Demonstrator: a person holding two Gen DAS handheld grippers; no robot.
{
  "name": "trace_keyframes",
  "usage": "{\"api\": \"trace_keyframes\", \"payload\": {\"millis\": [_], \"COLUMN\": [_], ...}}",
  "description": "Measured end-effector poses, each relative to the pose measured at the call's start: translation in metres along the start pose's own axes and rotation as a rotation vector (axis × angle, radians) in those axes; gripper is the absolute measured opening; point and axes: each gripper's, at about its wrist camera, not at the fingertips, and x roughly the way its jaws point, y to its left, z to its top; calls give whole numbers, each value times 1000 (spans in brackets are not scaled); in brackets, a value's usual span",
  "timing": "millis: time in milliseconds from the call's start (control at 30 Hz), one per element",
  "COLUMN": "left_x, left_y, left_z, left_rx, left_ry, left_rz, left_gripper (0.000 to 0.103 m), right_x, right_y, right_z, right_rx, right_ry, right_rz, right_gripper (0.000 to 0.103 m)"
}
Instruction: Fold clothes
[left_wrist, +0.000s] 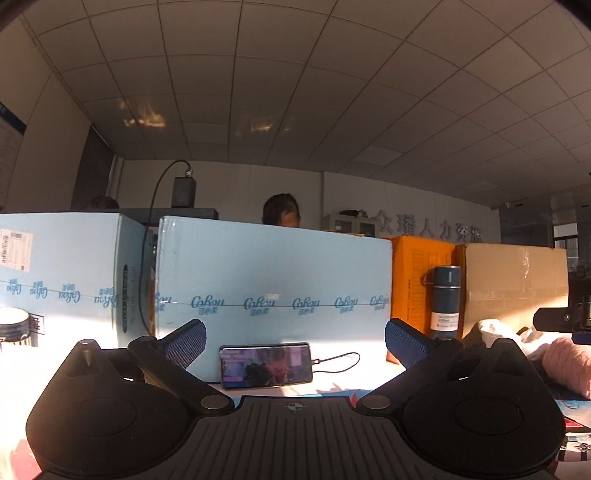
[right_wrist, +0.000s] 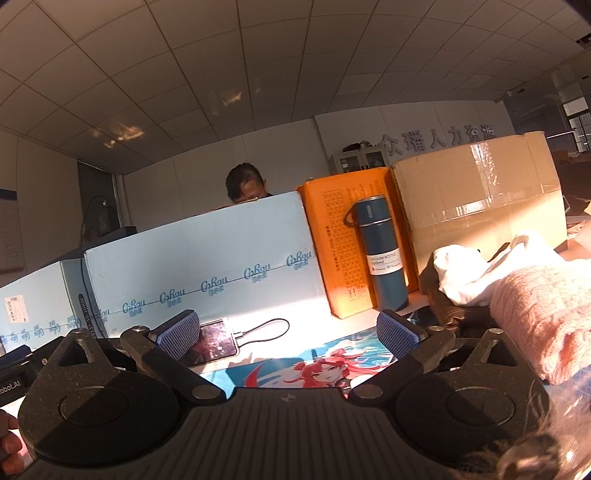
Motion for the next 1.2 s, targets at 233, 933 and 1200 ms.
{"api": "trace_keyframes", "payload": {"millis": [233, 933, 1200], "left_x": [31, 181, 195], "left_y": [-75, -301, -304], "left_z": [2, -65, -86], "left_rx": [55, -364, -475], "left_ry": [33, 637, 704], "left_rz": [-227, -813, -800], "left_gripper": [103, 103, 85], "right_x": [-24, -23, 2], "right_y": [-75, -318, -305], "right_z": [-2, 16, 14], "right_rx": [25, 596, 554], "right_ry": [0, 33, 106], "right_rz": [-194, -631, -591], "right_gripper": [103, 103, 45]}}
